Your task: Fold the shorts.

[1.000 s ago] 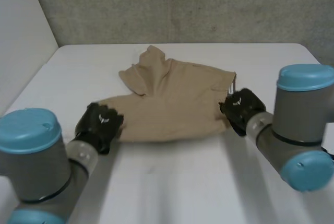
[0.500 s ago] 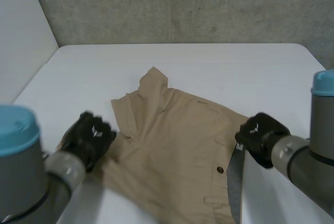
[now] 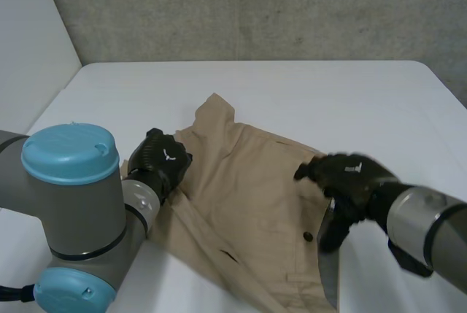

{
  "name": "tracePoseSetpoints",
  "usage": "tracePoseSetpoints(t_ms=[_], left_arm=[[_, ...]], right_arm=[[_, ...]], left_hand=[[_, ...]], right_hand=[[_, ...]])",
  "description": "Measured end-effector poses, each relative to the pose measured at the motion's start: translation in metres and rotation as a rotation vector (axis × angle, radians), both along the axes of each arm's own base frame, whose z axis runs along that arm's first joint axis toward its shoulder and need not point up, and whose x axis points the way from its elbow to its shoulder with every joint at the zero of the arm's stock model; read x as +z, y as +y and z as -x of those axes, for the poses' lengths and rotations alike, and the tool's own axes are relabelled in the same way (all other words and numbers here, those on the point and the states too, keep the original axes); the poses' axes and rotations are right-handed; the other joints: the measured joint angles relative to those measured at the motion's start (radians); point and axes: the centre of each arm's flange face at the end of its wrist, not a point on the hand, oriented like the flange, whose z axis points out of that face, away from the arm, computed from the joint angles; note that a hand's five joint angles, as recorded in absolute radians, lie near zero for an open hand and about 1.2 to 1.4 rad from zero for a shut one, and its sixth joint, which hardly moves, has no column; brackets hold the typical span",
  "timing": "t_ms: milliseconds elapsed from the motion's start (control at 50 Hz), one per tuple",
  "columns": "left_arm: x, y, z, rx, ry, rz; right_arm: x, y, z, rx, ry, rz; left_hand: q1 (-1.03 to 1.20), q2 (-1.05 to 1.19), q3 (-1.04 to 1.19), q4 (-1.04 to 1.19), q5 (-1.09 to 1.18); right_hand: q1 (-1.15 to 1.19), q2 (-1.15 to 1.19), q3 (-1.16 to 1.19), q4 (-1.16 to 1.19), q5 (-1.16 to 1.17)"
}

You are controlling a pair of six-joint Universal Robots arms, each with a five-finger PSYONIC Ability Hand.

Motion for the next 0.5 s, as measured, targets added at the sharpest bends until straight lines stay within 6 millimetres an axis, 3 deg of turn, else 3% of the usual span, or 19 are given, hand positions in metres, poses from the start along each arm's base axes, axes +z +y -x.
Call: tracePoseSetpoints(t_ms=[100, 340, 440, 460, 480, 500], left_arm=[[0.001, -0.002, -0.001, 0.008, 0.004, 0.005], [0.012, -0.018, 0.001, 0.033, 0.042, 0.039], [0.015, -0.021, 0.002, 0.037, 0.057, 0.047], [0.018, -0.023, 0.003, 0.037, 0.067, 0.053], [0.018, -0.024, 0.004, 0.037, 0.069, 0.056], [0.019, -0.025, 0.005, 0.036, 0.072, 0.058]], right_arm=[[-0.005, 0.021, 0.001, 0.038, -0.011, -0.092], [-0.047, 0.06, -0.009, 0.118, 0.016, -0.156], [-0.056, 0.063, -0.014, 0.125, 0.034, -0.151], [-0.061, 0.063, -0.017, 0.128, 0.043, -0.132], [-0.062, 0.062, -0.018, 0.127, 0.044, -0.125], [-0.063, 0.06, -0.02, 0.127, 0.044, -0.112]], left_hand=[[0.0, 0.0, 0.0, 0.0, 0.0], [0.0, 0.0, 0.0, 0.0, 0.0], [0.0, 0.0, 0.0, 0.0, 0.0], [0.0, 0.0, 0.0, 0.0, 0.0], [0.0, 0.0, 0.0, 0.0, 0.0], [0.0, 0.0, 0.0, 0.0, 0.0]], right_hand=[[0.0, 0.0, 0.0, 0.0, 0.0], [0.05, 0.047, 0.073, 0.06, 0.073], [0.193, 0.21, 0.239, 0.223, 0.226], [0.276, 0.322, 0.346, 0.317, 0.316], [0.507, 0.656, 0.674, 0.661, 0.655], [0.544, 0.734, 0.753, 0.729, 0.722]])
